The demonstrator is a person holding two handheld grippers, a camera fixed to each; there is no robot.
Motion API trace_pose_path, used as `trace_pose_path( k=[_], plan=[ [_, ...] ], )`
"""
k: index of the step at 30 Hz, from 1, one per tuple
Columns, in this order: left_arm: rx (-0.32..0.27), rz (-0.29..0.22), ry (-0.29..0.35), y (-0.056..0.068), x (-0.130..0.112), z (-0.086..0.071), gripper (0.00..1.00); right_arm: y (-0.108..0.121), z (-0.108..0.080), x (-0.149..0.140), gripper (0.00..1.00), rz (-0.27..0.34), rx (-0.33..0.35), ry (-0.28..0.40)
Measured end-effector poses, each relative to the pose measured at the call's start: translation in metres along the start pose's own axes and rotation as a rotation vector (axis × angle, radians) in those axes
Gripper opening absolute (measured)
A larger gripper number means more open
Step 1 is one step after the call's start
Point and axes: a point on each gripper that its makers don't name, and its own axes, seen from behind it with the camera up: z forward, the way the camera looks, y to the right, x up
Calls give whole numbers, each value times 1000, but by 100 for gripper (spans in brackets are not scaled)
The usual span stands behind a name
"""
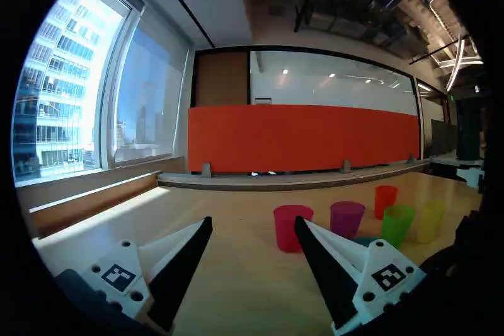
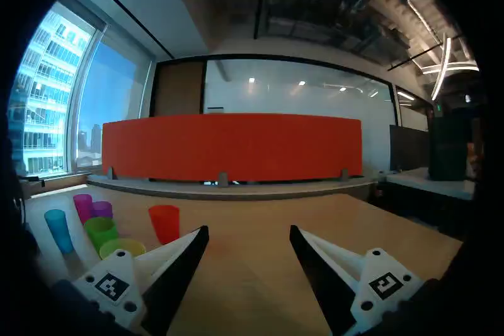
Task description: Pour water
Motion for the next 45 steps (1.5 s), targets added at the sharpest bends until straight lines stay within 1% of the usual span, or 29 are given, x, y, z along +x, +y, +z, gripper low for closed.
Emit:
trace_pose_path(
  k=[38,41,44,45],
  plan=[
    [0,2,0,0,1,-1,97,0,-2,1,99,0,-1,0],
    [-1,16,-2,0,2,-2,97,3,-3,1,99,0,-6,-2],
    [4,41,-2,-2,11,-1,97,7,-3,2,99,-1,-17,-15],
    [7,42,0,-3,16,-1,97,8,-3,5,99,0,-20,-16]
  ],
)
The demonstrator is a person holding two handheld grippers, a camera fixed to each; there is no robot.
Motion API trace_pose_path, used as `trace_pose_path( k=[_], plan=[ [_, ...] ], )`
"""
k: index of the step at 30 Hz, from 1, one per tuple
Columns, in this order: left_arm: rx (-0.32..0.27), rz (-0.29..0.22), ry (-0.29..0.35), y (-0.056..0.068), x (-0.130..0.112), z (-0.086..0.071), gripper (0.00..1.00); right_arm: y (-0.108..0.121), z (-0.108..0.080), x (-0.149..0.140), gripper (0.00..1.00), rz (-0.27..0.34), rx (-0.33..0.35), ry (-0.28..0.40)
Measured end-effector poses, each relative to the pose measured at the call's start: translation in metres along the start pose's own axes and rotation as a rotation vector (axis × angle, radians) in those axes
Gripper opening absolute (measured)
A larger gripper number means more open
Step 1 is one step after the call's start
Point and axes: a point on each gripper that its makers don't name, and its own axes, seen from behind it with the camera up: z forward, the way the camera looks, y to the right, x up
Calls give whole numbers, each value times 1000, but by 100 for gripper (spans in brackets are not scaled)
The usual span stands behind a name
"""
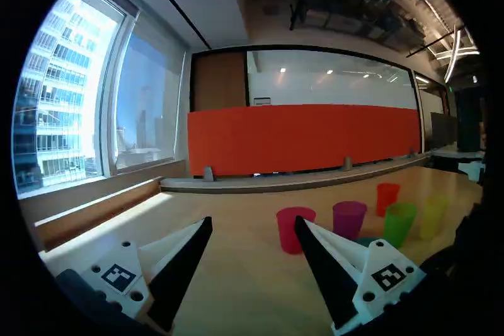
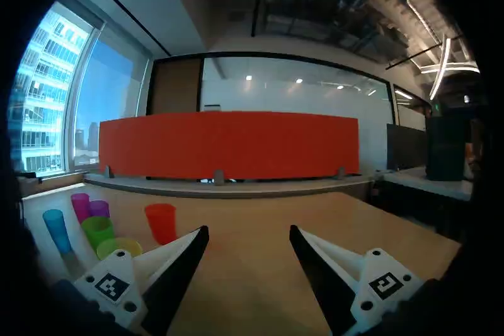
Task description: Pour water
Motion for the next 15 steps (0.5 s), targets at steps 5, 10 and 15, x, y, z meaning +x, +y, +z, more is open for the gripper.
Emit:
trace_pose_path(
  k=[5,10,15],
  plan=[
    [-3,-26,3,-5,25,3,97,6,-4,26,99,6,0,3],
    [-21,-50,7,-8,64,4,97,8,-8,63,99,-6,20,-8],
    [-30,-46,28,-11,112,7,97,9,-9,103,99,-12,26,-15]
  ],
)
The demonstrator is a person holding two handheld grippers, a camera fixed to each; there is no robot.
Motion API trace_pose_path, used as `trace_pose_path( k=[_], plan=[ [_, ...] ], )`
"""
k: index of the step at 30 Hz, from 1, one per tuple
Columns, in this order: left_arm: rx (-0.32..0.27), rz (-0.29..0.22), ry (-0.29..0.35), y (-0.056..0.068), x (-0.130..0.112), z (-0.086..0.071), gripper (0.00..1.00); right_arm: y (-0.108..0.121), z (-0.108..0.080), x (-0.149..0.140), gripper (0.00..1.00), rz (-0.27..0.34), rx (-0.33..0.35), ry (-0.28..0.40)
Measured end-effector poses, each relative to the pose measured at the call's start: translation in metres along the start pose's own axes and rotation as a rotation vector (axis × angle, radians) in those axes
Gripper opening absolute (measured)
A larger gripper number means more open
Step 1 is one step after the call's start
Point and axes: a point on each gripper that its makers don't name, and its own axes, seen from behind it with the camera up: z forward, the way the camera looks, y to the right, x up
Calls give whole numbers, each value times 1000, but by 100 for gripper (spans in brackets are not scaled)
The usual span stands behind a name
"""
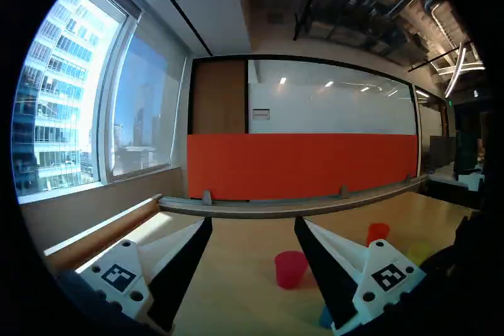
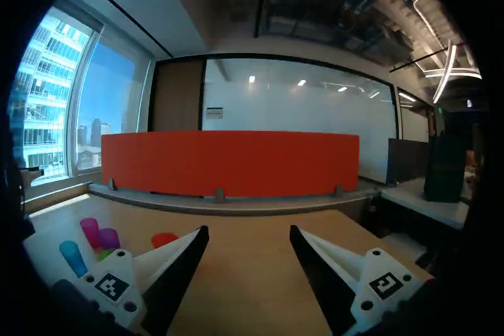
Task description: Pour water
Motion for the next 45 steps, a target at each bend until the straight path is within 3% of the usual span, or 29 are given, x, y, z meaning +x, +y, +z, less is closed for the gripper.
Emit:
trace_pose_path(
  k=[8,14,23,30,38,45],
  plan=[
    [-34,34,33,6,70,4,97,-6,-2,68,99,13,25,13],
    [-85,18,-2,16,90,9,97,-13,-1,102,99,33,57,16],
    [-164,6,-38,23,93,12,97,-32,-2,104,99,30,147,-7],
    [-283,41,-55,41,89,7,97,-65,-11,106,99,15,322,-11],
    [-476,51,-43,73,93,-10,97,-112,-33,111,99,-38,545,-17],
    [-547,61,-98,82,79,-16,97,-128,-37,107,99,-83,613,-34]
  ],
)
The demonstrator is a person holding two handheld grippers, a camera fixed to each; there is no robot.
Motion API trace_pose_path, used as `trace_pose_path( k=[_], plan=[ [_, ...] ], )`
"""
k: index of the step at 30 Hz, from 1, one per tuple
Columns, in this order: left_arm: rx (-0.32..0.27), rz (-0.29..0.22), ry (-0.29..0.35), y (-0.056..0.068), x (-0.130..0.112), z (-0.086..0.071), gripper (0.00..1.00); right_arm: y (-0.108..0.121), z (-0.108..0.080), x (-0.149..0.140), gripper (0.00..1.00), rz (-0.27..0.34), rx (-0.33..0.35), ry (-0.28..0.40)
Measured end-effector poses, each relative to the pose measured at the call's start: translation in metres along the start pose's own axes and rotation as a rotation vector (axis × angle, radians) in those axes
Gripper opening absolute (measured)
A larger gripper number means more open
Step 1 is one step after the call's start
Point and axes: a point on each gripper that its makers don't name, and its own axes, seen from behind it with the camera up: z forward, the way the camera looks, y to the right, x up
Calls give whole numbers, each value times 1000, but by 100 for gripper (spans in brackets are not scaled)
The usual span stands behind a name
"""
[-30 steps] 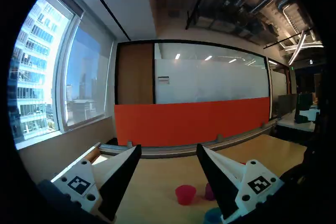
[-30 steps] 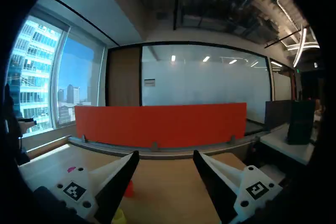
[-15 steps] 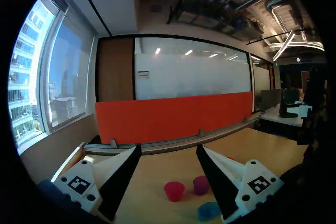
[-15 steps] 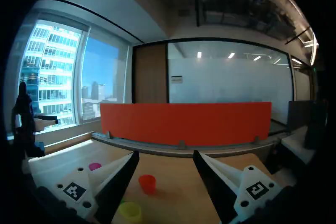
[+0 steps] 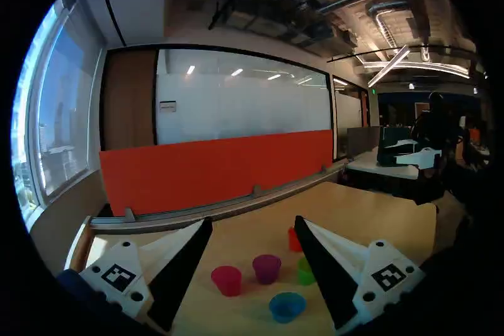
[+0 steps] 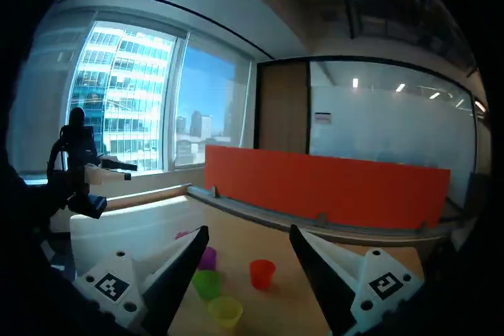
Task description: Pour water
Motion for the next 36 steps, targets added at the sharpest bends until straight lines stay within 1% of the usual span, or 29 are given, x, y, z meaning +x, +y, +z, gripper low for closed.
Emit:
trace_pose_path(
  k=[2,6,14,17,25,32,36],
  plan=[
    [-13,10,-16,1,-5,1,97,-3,3,-3,99,-13,9,-15],
    [-39,30,-40,3,-14,2,97,-9,8,-9,99,-20,40,-51],
    [-102,58,-102,16,-36,1,97,-21,12,-26,99,-53,108,-137],
    [-117,55,-124,18,-44,2,97,-24,13,-30,99,-64,124,-158],
    [-141,53,-164,20,-61,5,97,-31,19,-38,99,-69,160,-192],
    [-172,46,-193,27,-80,5,97,-34,26,-56,99,-78,173,-230],
    [-183,43,-213,30,-95,6,97,-35,31,-67,100,-73,178,-251]
  ],
)
